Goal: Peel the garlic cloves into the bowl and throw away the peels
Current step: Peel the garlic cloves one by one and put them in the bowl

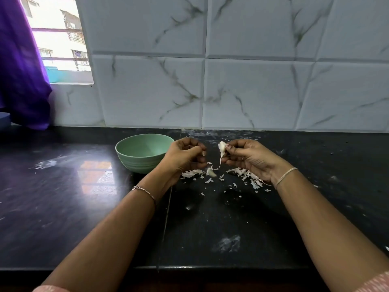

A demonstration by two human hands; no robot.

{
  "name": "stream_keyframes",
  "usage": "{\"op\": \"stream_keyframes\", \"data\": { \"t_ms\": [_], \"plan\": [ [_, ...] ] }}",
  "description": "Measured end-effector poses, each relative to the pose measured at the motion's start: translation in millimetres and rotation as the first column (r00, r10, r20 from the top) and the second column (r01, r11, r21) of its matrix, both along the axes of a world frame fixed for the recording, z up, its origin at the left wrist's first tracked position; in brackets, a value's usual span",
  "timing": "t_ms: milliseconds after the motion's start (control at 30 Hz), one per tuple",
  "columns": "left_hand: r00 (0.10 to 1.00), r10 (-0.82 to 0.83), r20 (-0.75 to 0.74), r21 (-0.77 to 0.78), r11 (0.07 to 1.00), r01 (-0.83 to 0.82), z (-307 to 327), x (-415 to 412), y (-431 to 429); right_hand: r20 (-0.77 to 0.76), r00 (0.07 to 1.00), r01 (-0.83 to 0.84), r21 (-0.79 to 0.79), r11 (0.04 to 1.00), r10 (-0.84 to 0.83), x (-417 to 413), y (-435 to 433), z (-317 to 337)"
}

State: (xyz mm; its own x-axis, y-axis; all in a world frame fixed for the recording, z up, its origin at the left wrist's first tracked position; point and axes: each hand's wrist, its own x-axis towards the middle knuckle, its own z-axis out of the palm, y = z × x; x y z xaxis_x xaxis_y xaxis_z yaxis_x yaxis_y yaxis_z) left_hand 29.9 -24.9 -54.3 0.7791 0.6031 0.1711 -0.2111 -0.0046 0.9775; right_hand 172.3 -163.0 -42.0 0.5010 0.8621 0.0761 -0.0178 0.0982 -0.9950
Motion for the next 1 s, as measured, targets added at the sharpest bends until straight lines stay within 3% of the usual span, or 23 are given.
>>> {"op": "stream_keyframes", "data": {
  "t_ms": [133,333,533,767,1000],
  "plan": [
    [0.990,-0.087,-0.107,0.047,0.995,0.093,-4.2,3.4,-4.9,0.124,0.992,-0.012,-0.087,0.996,0.023,-2.2,2.3,-5.3],
    [0.989,-0.060,-0.132,0.142,0.987,0.079,-16.4,7.9,2.6,0.164,0.983,-0.051,-0.151,0.987,0.076,-4.8,4.0,-7.2],
    [0.982,-0.026,-0.188,0.221,0.973,0.068,-22.0,10.3,2.5,0.350,0.935,0.014,-0.217,0.976,0.064,-7.2,6.6,-9.6],
    [0.985,-0.038,-0.166,0.202,0.977,0.072,-20.6,11.3,0.2,0.332,0.942,0.026,-0.214,0.976,0.048,-3.2,8.1,-11.7],
    [0.987,-0.032,-0.157,0.079,0.996,0.045,-12.8,9.4,-4.6,0.358,0.934,0.056,-0.153,0.987,0.003,-3.1,11.7,-14.3]
  ]
}}
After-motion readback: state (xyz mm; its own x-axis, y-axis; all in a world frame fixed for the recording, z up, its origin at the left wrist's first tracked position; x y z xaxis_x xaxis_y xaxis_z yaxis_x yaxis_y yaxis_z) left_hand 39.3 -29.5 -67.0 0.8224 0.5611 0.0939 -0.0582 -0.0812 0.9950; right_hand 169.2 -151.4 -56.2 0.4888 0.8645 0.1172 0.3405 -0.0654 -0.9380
